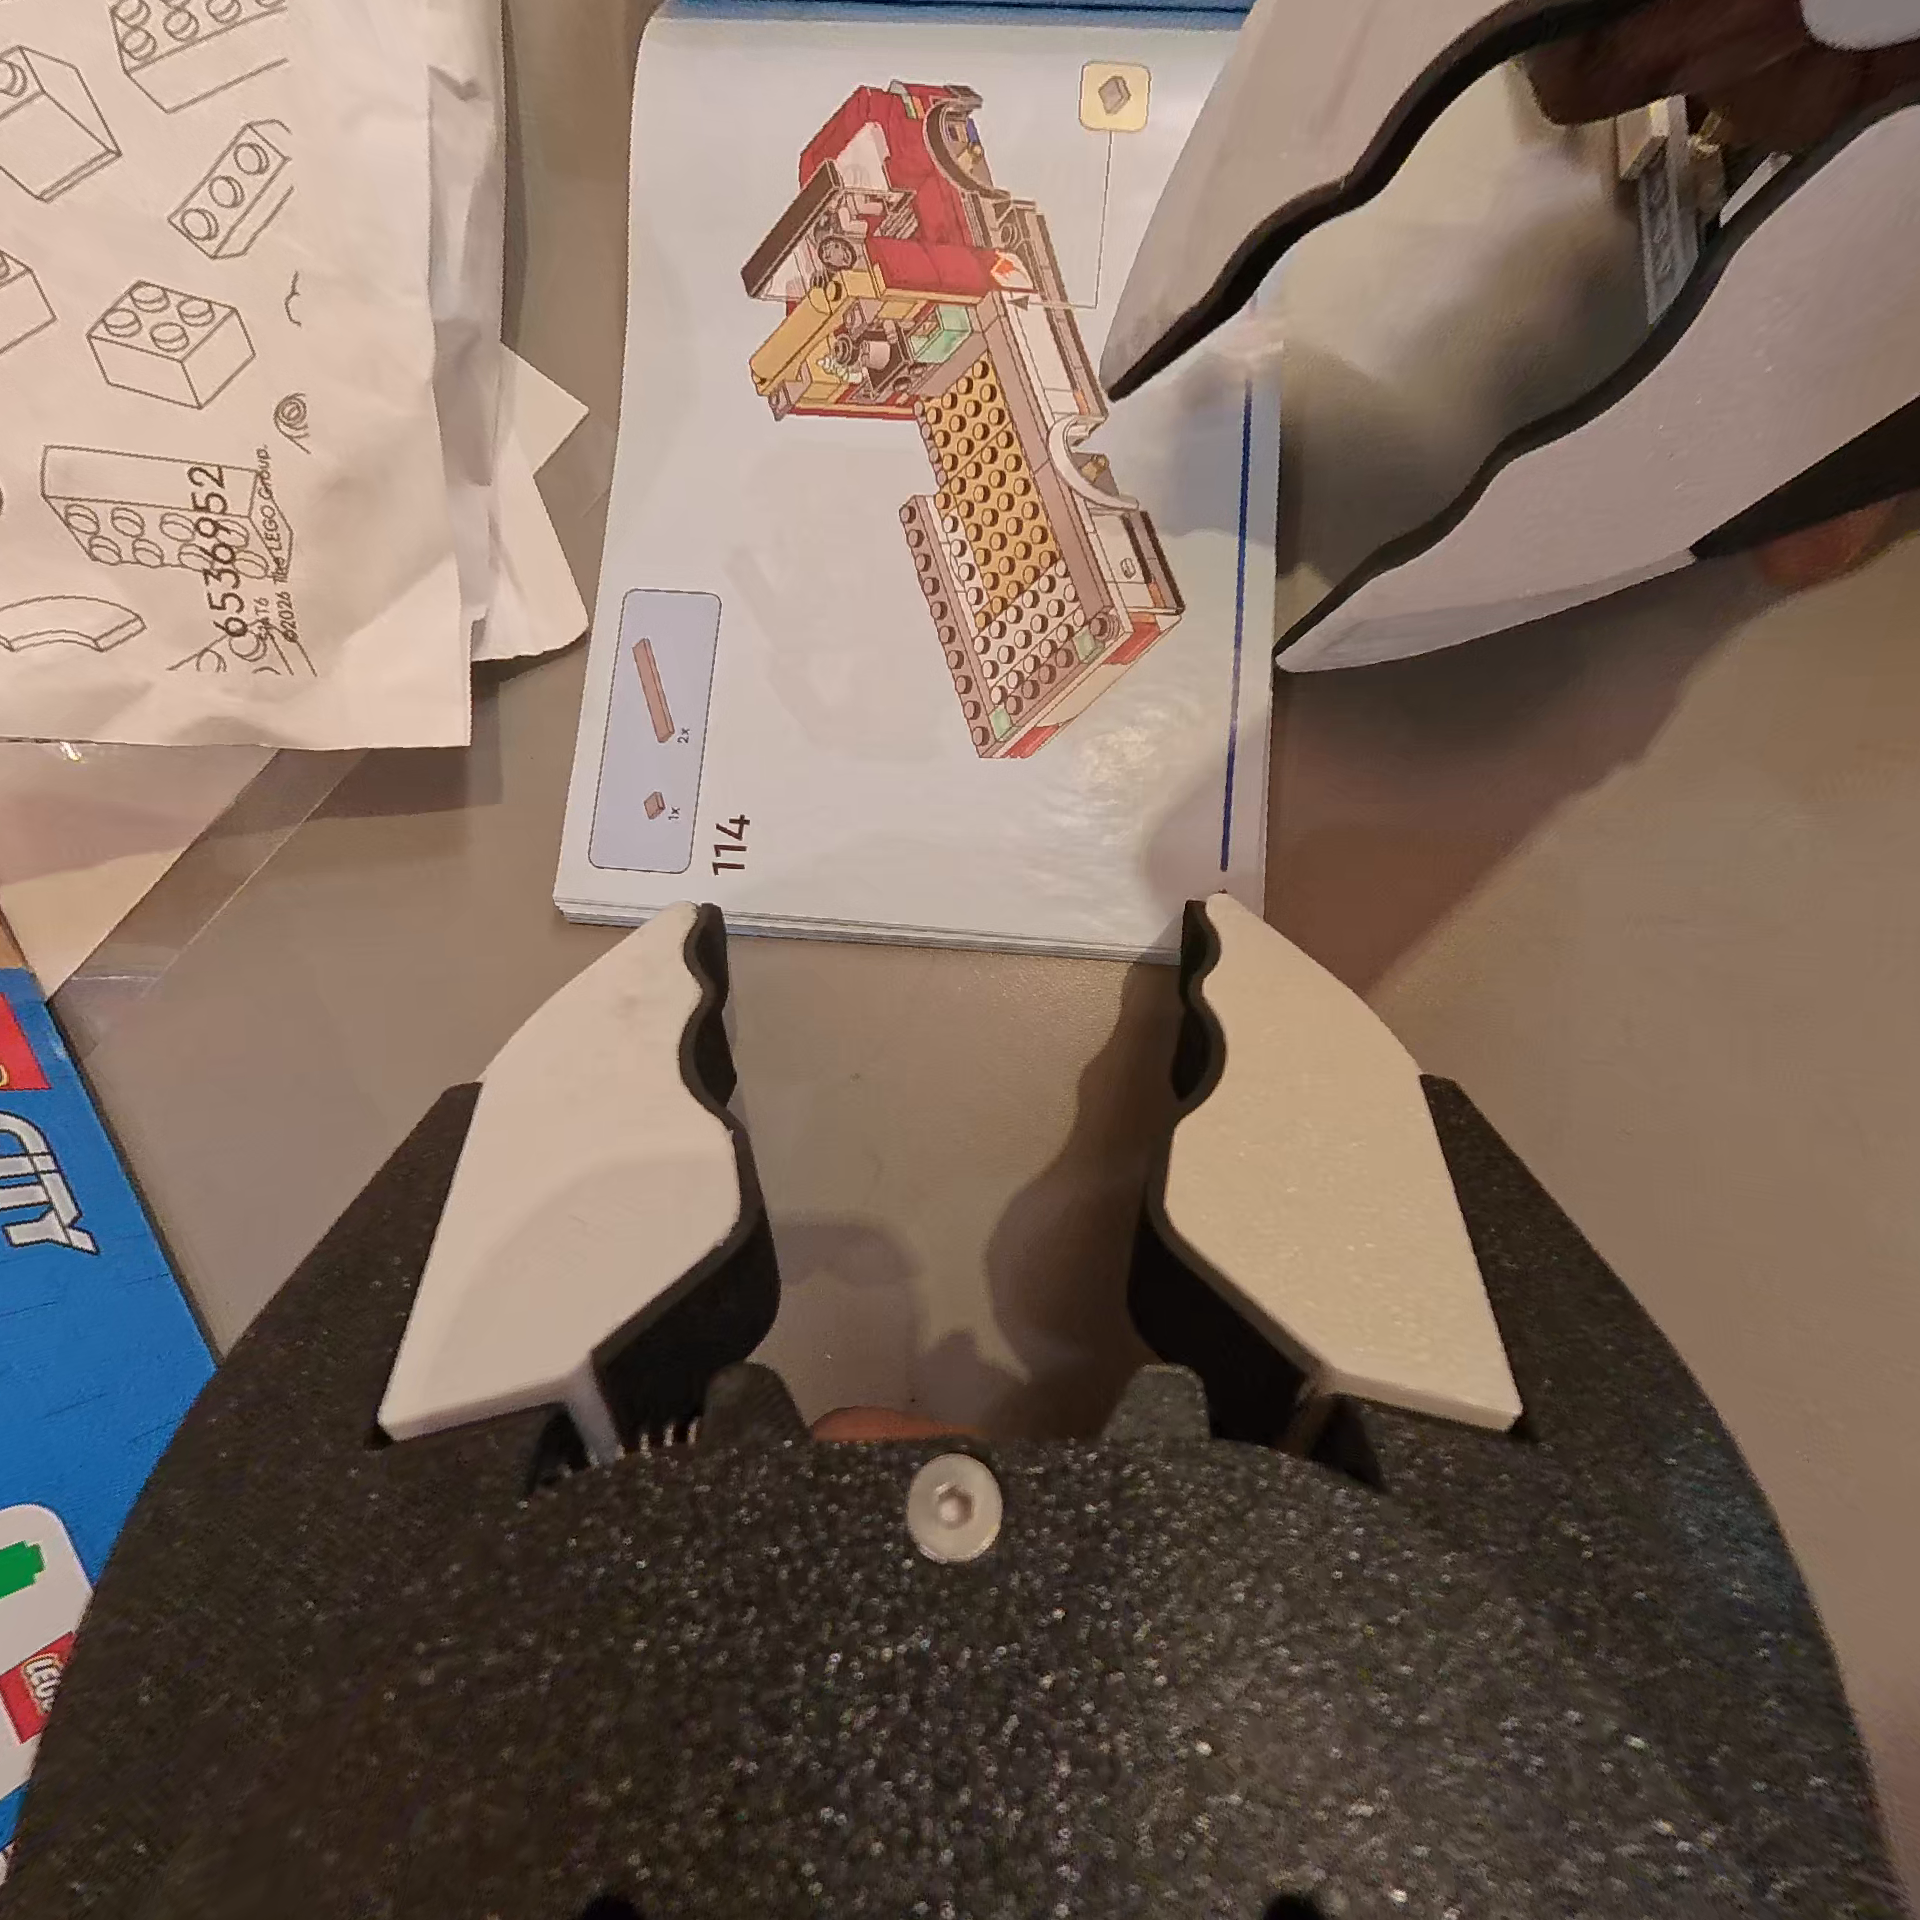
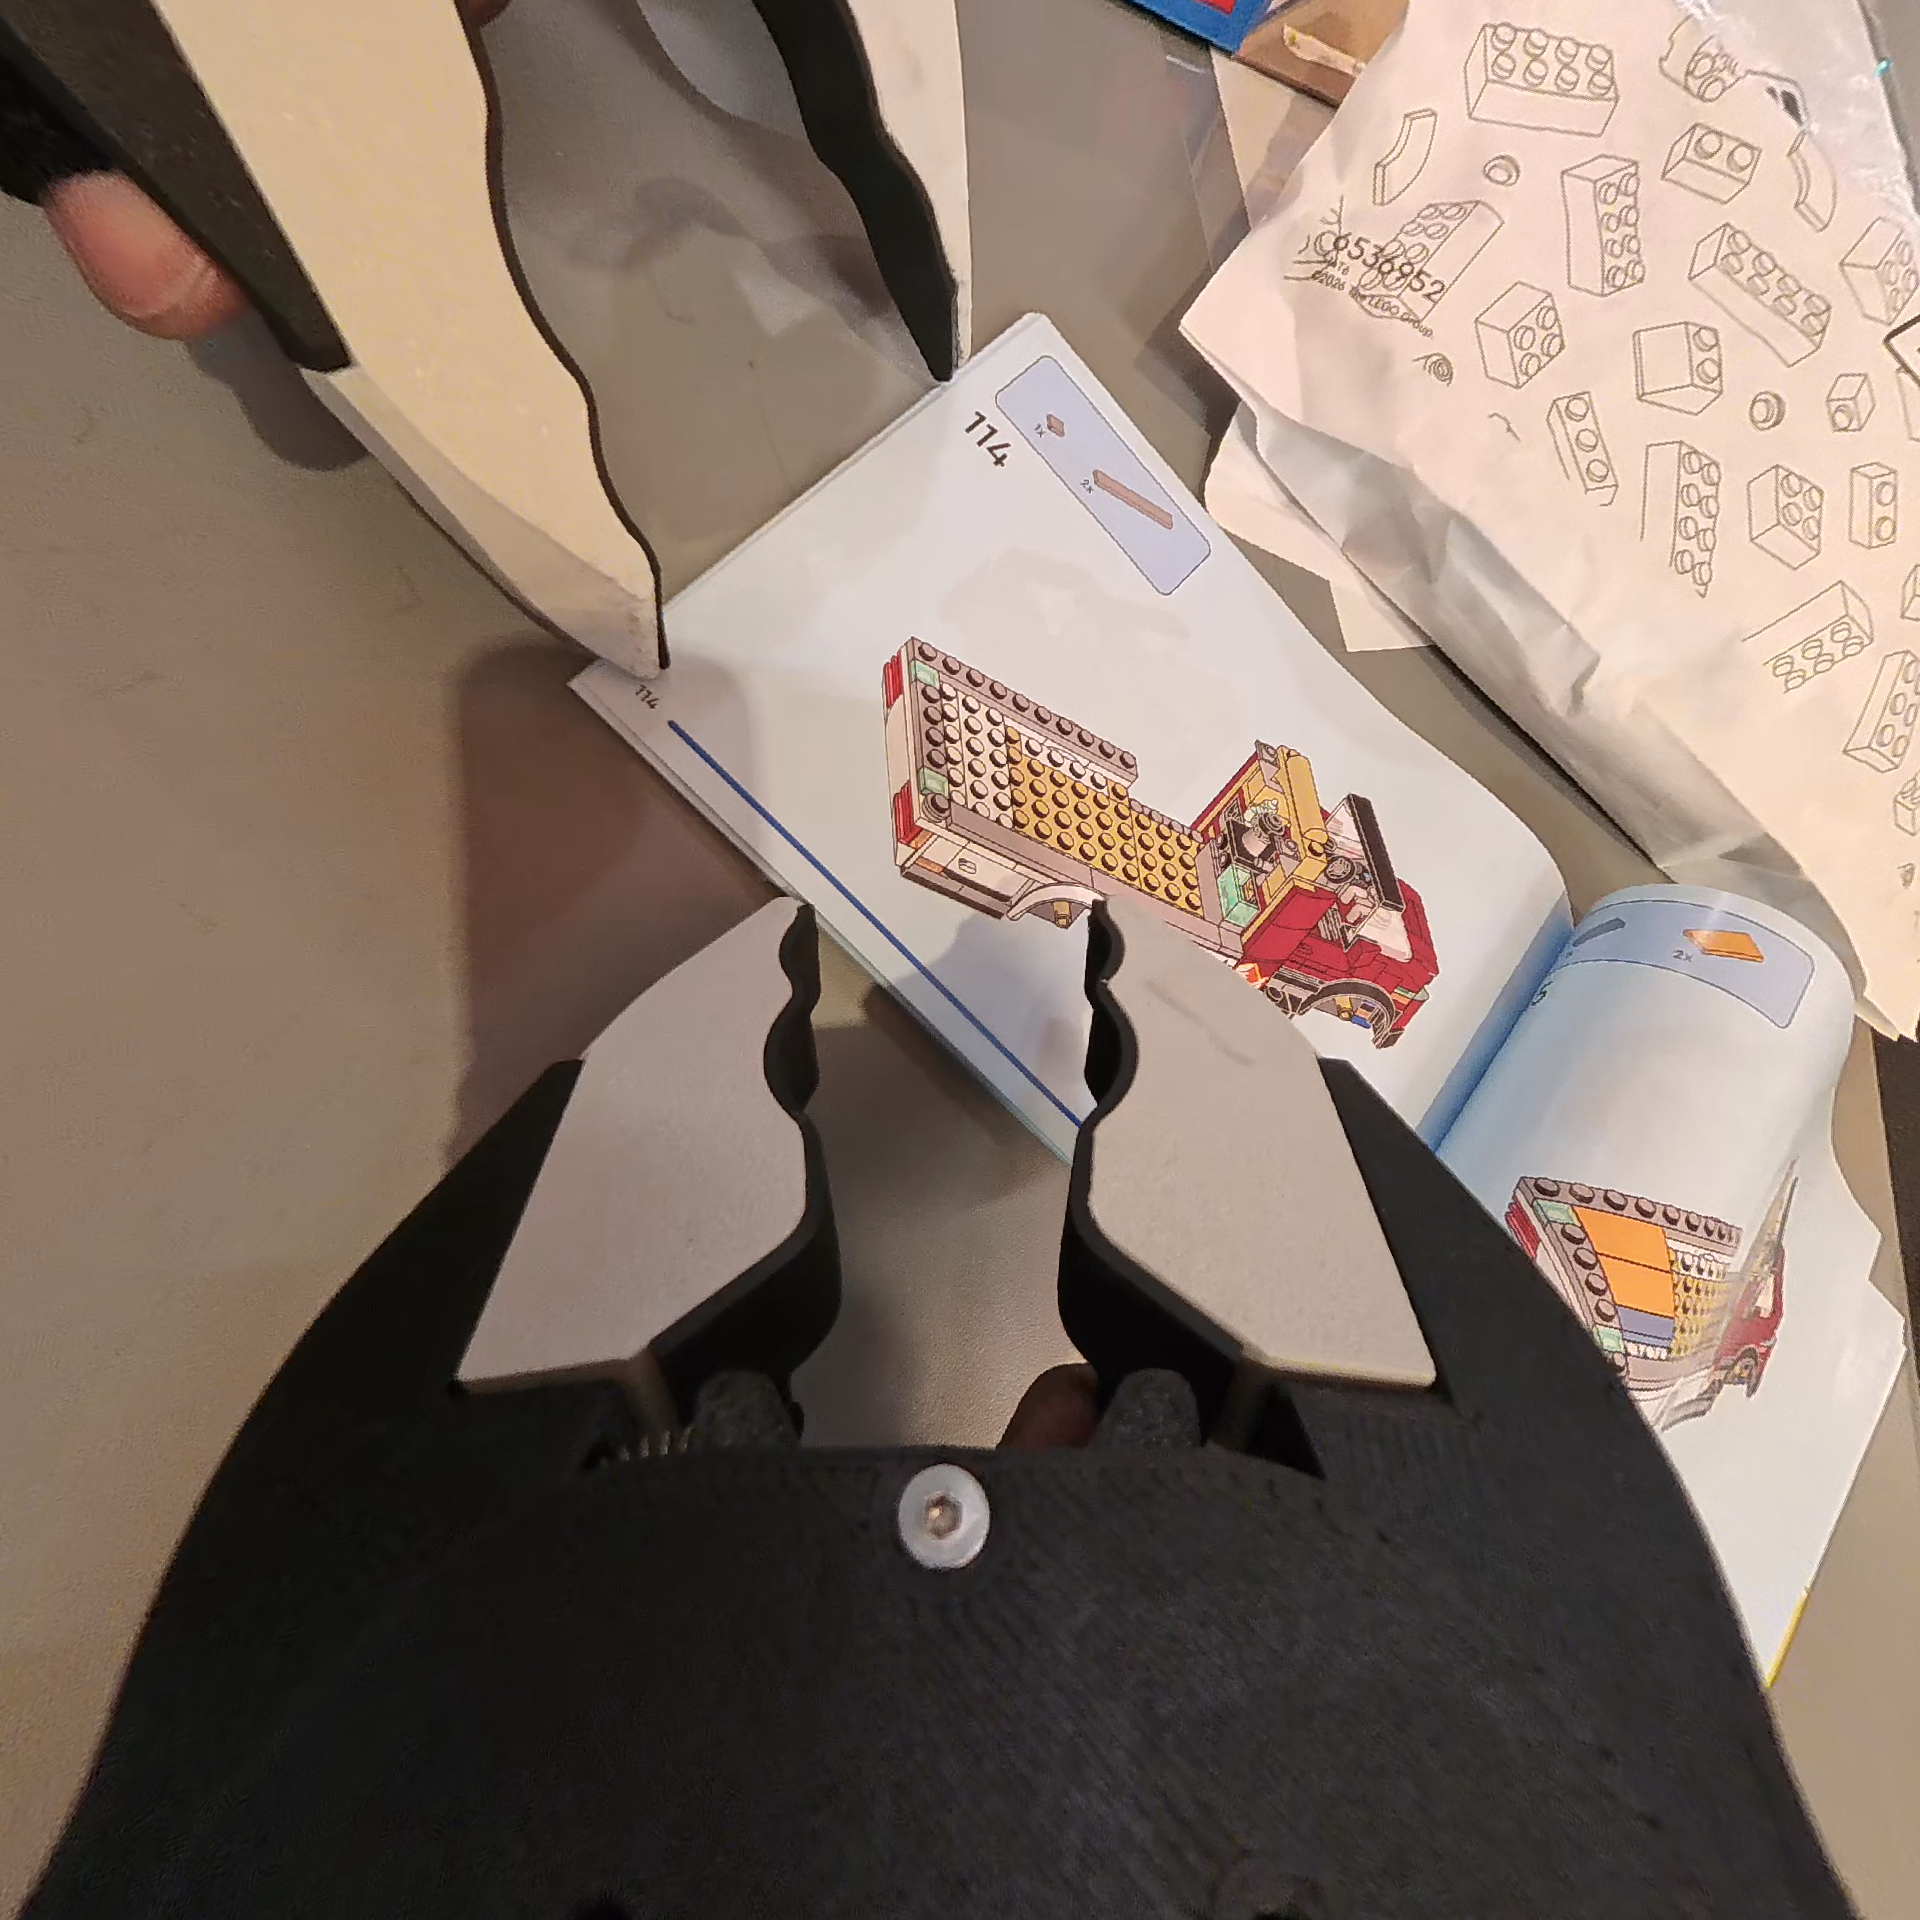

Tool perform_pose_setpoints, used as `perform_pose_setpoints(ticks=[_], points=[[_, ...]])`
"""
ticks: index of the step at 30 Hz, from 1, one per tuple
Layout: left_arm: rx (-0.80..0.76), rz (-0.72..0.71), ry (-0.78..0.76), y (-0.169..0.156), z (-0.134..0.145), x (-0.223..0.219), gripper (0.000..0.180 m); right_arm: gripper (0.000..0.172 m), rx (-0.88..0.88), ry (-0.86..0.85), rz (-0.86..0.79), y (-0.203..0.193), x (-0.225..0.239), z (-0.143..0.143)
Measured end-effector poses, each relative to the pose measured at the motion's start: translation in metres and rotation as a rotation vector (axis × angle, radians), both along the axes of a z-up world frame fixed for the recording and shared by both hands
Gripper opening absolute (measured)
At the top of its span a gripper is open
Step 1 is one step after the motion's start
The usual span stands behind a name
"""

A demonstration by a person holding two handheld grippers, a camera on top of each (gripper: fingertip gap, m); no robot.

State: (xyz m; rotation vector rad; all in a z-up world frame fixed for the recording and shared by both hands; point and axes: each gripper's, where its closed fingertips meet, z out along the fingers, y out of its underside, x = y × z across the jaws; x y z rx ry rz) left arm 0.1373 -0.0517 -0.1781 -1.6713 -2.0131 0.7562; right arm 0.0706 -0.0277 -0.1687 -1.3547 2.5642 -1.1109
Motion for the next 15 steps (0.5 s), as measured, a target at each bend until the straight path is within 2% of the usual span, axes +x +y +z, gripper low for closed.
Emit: perform_pose_setpoints(ticks=[15], points=[[-0.007, 0.013, 0.001, -0.0027, 0.001, 0.0009, 0.084, 0.049, 0.015, -0.065, -0.03, -0.0021, -0.0058, 0.0073]])
